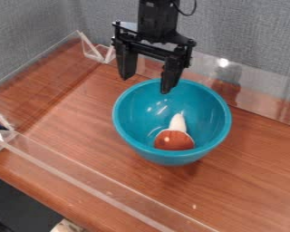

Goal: Remove the mushroom from inside the blue bowl and put it on the table

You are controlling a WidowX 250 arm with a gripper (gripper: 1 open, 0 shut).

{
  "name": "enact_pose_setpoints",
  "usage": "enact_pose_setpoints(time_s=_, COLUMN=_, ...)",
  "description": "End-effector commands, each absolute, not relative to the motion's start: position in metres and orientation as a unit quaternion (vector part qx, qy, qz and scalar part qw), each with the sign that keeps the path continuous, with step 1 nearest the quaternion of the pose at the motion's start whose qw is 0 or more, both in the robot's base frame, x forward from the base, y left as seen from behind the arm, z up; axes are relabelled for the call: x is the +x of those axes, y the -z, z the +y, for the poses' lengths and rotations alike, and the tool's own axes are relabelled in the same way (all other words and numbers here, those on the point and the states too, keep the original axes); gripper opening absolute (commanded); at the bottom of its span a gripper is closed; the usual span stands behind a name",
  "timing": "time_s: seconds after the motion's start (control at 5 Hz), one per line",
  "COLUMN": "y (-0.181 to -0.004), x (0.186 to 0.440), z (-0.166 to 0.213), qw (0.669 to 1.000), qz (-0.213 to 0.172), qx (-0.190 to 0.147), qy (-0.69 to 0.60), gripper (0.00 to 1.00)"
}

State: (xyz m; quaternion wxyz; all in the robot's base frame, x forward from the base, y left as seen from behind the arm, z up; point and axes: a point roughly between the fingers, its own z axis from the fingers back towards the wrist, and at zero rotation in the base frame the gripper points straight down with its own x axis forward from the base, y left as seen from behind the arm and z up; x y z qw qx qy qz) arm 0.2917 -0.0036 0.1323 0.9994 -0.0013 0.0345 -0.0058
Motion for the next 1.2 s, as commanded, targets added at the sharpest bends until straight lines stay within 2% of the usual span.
enact_pose_setpoints(time_s=0.0, y=-0.127, x=0.293, z=-0.015, qw=0.999, qz=0.034, qx=-0.003, qy=0.034, gripper=1.00)
enact_pose_setpoints(time_s=0.2, y=-0.096, x=0.296, z=-0.041, qw=0.993, qz=0.053, qx=-0.010, qy=0.106, gripper=1.00)
enact_pose_setpoints(time_s=0.4, y=-0.047, x=0.305, z=-0.070, qw=0.985, qz=0.068, qx=-0.015, qy=0.156, gripper=1.00)
enact_pose_setpoints(time_s=0.6, y=-0.032, x=0.311, z=-0.079, qw=0.982, qz=0.079, qx=-0.017, qy=0.171, gripper=0.00)
enact_pose_setpoints(time_s=1.0, y=-0.035, x=0.307, z=-0.077, qw=0.982, qz=0.079, qx=-0.022, qy=0.171, gripper=0.00)
